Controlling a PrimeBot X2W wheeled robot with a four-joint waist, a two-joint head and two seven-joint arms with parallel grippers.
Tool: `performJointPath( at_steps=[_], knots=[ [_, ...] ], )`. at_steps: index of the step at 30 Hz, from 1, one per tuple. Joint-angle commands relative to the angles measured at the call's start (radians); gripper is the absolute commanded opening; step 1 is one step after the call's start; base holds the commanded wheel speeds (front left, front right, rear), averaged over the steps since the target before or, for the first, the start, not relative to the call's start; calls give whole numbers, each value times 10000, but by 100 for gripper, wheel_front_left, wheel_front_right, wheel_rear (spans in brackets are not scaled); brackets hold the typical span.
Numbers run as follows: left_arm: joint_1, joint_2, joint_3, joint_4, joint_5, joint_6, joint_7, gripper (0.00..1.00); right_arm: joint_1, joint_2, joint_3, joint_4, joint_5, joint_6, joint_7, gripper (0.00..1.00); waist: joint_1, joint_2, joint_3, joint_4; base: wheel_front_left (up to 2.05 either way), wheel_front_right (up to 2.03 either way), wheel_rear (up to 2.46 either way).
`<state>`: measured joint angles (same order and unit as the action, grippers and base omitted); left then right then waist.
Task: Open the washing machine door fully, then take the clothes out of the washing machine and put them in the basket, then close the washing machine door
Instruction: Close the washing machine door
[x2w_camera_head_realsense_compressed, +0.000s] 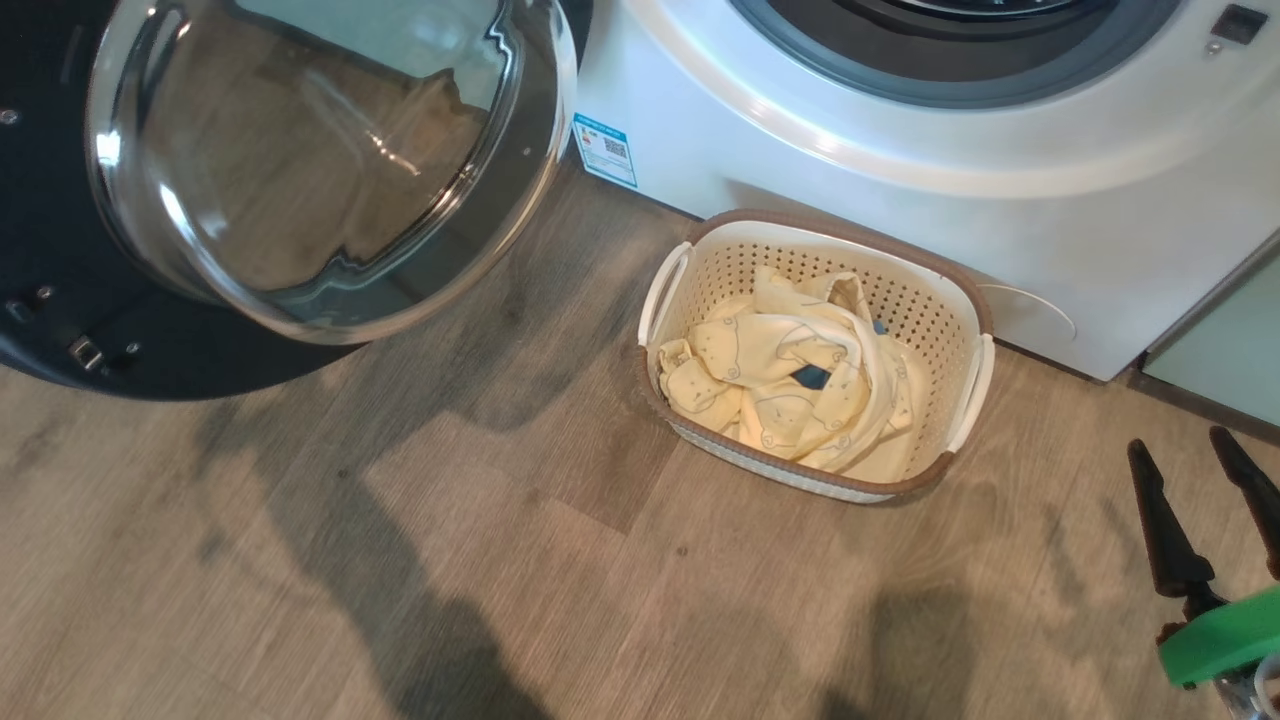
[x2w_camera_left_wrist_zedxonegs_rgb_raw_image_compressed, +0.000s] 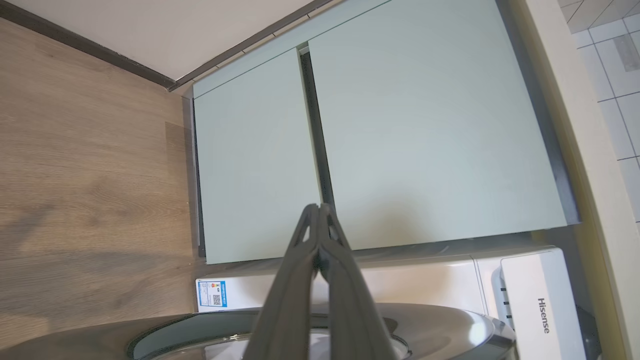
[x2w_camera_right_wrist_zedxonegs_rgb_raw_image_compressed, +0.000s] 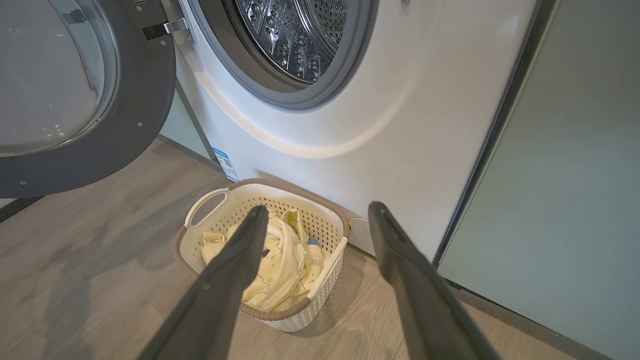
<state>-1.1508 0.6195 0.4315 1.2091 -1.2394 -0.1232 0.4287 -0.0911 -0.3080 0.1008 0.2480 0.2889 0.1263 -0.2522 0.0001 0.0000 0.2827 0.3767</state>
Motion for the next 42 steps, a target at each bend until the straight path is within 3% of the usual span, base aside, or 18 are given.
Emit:
performJointPath(
  at_steps=[1,23,42],
  knots=[
    [-244,829,-119,-273,143,-25,149,0,-319,-252,129,-287,1,44,-95,100,-1,0,1,-52,0,0,0],
    [-479,254,-1233,-460,512,-63,2318,0,-236,-67,119,-112,-16,44,-95,100,-1,0,-430,-97,0,0,0],
    [694,-1167,-2352,-1509,294,-74,4162,0,596,851,154,200,25,44,-95,100,-1,0,-2456,-26,0,0,0]
  ],
)
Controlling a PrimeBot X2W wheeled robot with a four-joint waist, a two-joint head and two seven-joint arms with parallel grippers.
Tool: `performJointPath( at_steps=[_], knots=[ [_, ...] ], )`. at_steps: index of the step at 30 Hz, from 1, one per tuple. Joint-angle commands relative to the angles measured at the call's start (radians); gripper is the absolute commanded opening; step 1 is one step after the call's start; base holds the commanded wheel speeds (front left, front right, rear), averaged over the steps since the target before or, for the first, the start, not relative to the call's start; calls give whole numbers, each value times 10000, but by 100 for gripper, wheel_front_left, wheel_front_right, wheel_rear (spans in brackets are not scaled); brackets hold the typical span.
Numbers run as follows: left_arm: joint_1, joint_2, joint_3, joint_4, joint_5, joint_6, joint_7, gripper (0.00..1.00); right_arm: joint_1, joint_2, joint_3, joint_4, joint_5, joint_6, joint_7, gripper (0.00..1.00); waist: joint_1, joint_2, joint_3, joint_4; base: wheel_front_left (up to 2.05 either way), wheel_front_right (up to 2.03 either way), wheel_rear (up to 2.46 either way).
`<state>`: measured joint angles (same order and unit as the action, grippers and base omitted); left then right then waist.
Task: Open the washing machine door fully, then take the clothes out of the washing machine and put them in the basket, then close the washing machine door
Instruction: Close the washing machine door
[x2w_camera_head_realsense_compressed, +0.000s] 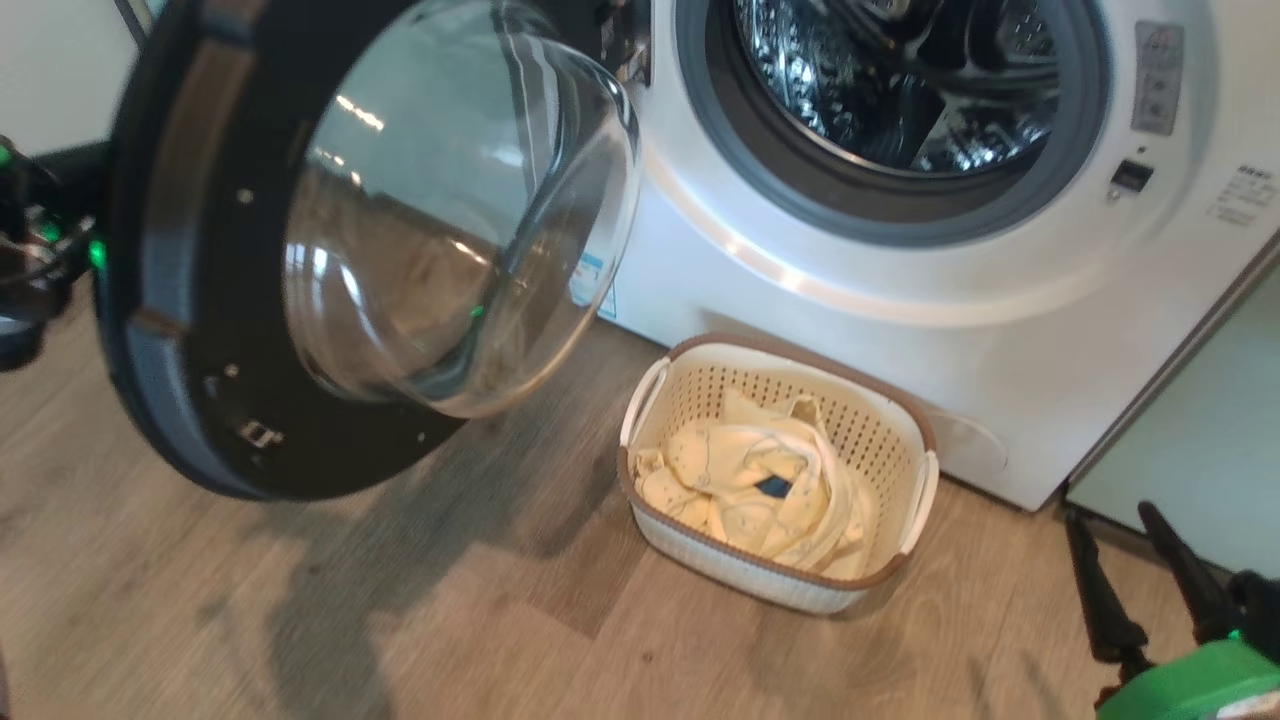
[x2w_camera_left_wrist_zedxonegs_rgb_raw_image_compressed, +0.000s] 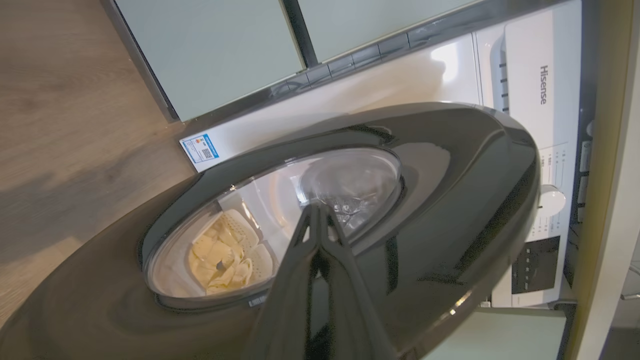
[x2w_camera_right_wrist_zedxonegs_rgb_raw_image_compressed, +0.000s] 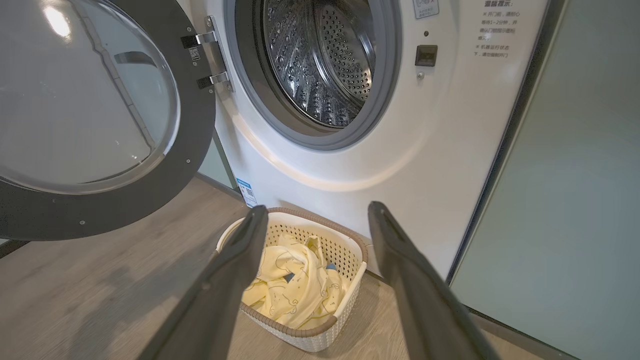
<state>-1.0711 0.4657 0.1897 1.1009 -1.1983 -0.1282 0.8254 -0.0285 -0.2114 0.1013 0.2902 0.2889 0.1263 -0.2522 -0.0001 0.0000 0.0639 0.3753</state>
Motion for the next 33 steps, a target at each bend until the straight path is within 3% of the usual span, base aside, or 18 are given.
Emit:
performJointPath(
  at_steps=[1,22,33],
  knots=[
    [-28,272,6,-493,-138,-24,272,0,36,-64,155,-200,30,44,-95,100,1,0,-381,-20,0,0,0],
    [1691,-1338,-579,-2738,-864,-24,1151,0,250,342,116,-160,68,44,-95,100,1,0,-1013,-429,0,0,0],
    [2366,-2269,-412,-3946,-1523,114,1455,0,216,349,61,-252,62,44,-95,100,1,0,-956,-1128,0,0,0]
  ],
)
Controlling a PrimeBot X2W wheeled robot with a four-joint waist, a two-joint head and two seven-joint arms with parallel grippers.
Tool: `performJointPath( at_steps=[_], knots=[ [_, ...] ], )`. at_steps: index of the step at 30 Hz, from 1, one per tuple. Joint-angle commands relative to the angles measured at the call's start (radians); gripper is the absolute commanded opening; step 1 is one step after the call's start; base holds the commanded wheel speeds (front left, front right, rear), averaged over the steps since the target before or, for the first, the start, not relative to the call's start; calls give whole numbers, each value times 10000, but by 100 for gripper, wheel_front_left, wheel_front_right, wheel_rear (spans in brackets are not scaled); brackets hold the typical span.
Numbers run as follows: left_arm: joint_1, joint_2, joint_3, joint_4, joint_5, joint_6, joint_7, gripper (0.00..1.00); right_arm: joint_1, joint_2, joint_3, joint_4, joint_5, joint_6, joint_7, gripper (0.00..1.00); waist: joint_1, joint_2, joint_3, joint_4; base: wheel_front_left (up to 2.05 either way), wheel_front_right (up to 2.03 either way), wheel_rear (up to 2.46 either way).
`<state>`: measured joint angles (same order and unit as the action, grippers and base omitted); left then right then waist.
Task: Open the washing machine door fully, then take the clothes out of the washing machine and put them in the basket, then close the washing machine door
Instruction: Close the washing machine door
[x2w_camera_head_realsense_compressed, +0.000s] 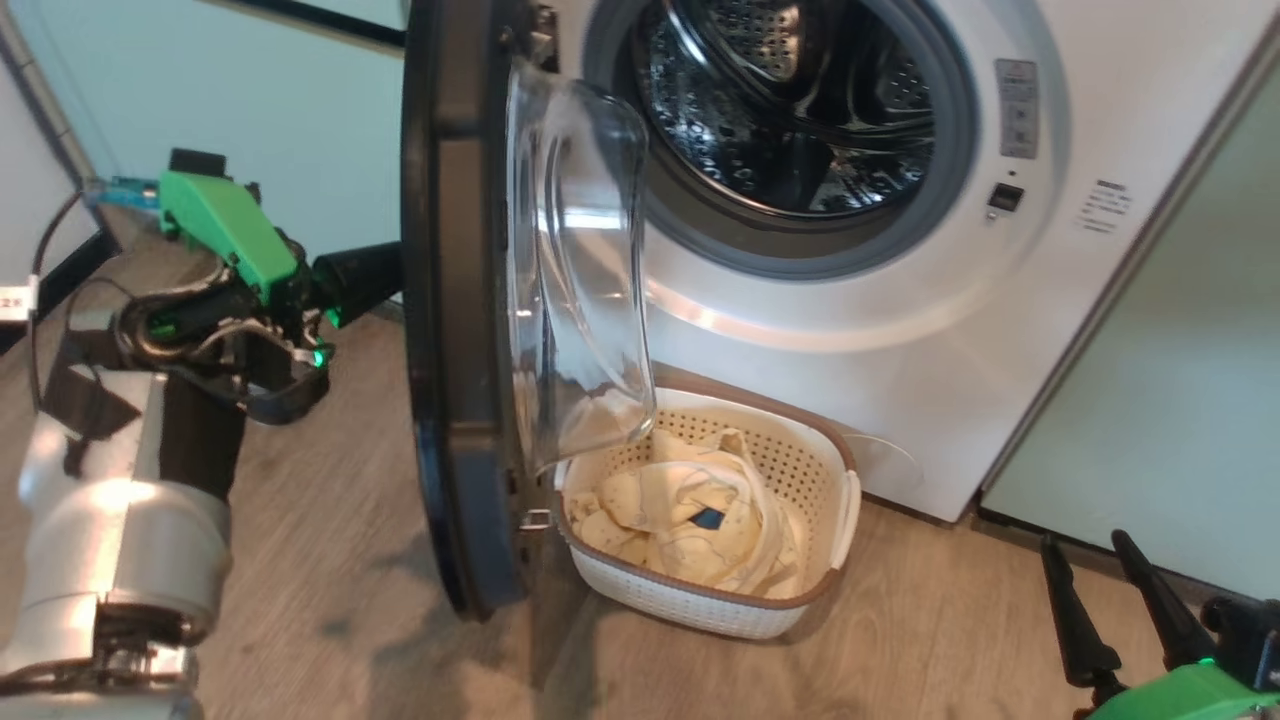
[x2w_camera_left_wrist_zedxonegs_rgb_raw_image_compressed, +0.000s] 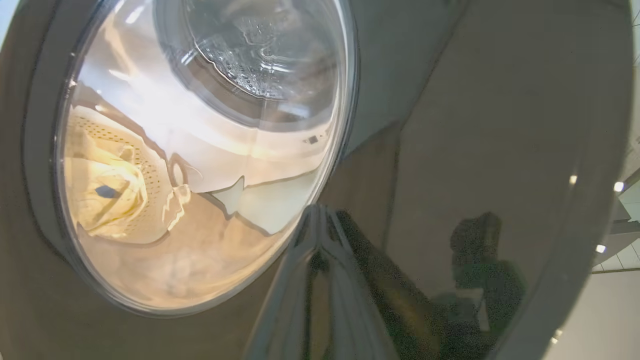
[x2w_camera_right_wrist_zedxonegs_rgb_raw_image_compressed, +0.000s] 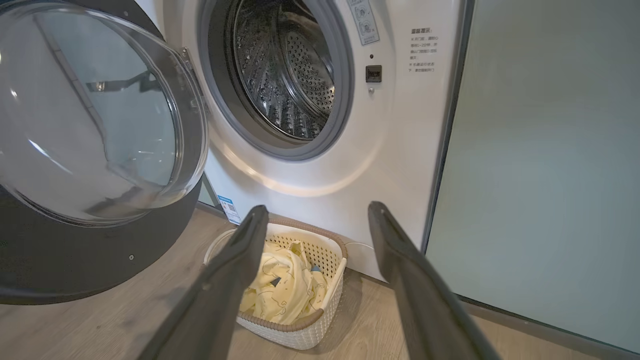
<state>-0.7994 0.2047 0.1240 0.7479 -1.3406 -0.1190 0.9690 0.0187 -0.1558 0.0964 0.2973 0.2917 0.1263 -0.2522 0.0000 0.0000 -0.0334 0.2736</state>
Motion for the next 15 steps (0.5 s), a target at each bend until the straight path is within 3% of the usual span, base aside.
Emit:
performJointPath(
  at_steps=[1,15],
  knots=[
    [-288,289,278,-495,-126,55,-29,0,-267,-216,108,-339,34,44,-95,100,0,0,29,-205,0,0,0],
    [287,-177,600,-1198,-369,87,-570,0,-331,-334,79,-431,-5,44,-95,100,0,0,94,-2058,0,0,0]
  ],
)
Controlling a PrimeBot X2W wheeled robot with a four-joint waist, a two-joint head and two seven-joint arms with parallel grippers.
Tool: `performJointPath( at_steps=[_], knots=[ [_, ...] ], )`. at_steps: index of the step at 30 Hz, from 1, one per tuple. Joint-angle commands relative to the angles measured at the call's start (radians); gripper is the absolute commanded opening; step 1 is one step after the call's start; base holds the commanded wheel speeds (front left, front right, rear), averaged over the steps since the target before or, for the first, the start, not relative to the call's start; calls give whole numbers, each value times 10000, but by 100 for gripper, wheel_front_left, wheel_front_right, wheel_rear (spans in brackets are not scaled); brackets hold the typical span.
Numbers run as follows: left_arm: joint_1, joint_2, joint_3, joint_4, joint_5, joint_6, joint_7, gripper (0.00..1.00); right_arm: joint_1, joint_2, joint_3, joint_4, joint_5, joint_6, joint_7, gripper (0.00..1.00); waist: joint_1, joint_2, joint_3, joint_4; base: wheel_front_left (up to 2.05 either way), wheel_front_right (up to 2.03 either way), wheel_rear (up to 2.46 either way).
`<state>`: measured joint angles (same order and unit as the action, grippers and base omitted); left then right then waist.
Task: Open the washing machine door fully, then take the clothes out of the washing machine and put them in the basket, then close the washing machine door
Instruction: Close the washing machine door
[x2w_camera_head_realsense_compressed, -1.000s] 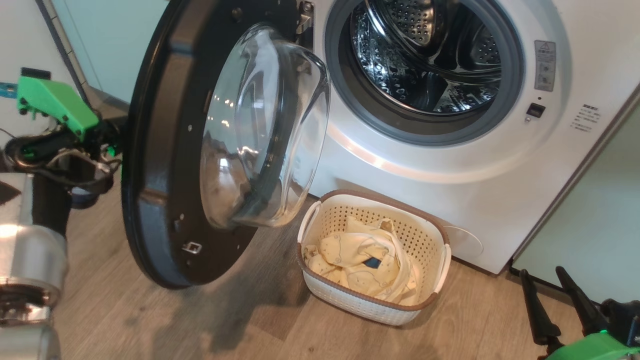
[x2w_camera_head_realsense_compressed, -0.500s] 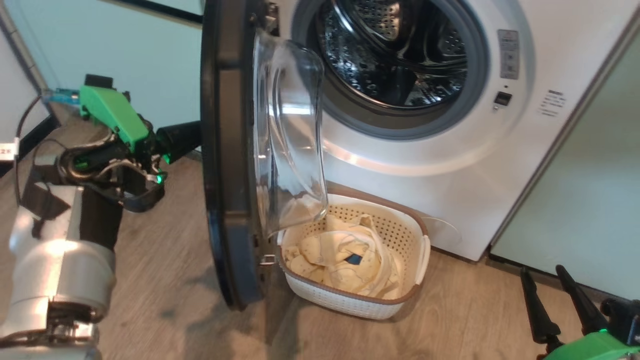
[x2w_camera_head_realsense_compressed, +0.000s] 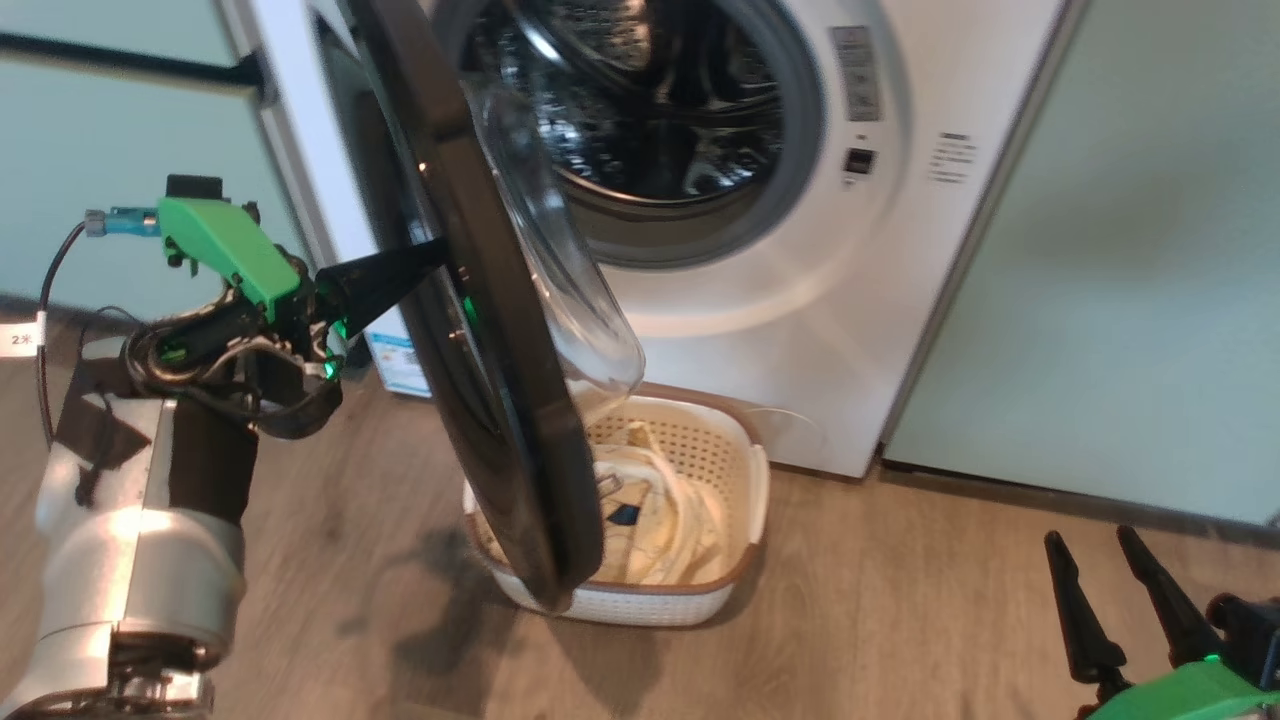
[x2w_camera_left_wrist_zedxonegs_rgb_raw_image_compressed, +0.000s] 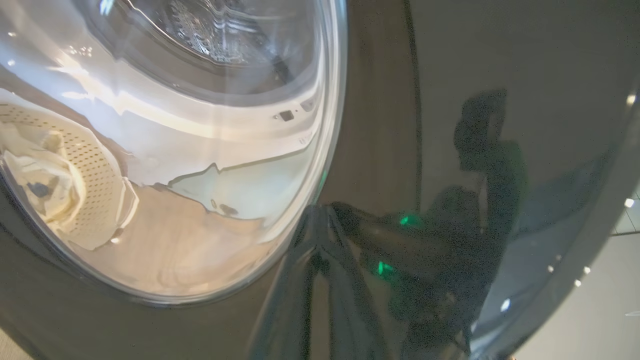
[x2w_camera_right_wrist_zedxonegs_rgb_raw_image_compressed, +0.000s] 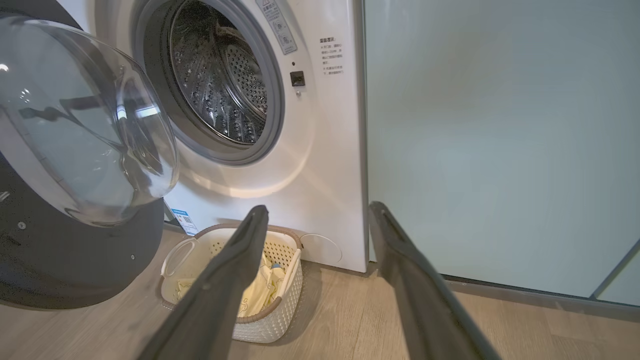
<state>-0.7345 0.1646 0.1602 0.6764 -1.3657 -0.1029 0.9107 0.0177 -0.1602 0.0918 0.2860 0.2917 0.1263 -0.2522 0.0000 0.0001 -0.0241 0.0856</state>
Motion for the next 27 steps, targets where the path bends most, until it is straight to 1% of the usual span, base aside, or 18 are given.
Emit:
performJointPath(
  at_steps=[1,10,20,27],
  knots=[
    [-309,162,277,-543,-150,-89,-64,0,-318,-316,118,-318,-4,44,-95,100,0,-1,-3,-458,0,0,0],
    [-251,-89,357,-577,-102,-159,-594,0,-349,-405,100,-386,-3,44,-95,100,0,-1,148,-1467,0,0,0],
    [-360,-2,478,-480,-9,-254,-1245,0,-450,-428,131,-409,-3,44,-95,100,0,-1,471,-2639,0,0,0],
    [-433,57,466,-424,-32,-273,-1474,0,-459,-378,128,-388,-11,44,-95,100,0,-1,483,-3064,0,0,0]
  ],
)
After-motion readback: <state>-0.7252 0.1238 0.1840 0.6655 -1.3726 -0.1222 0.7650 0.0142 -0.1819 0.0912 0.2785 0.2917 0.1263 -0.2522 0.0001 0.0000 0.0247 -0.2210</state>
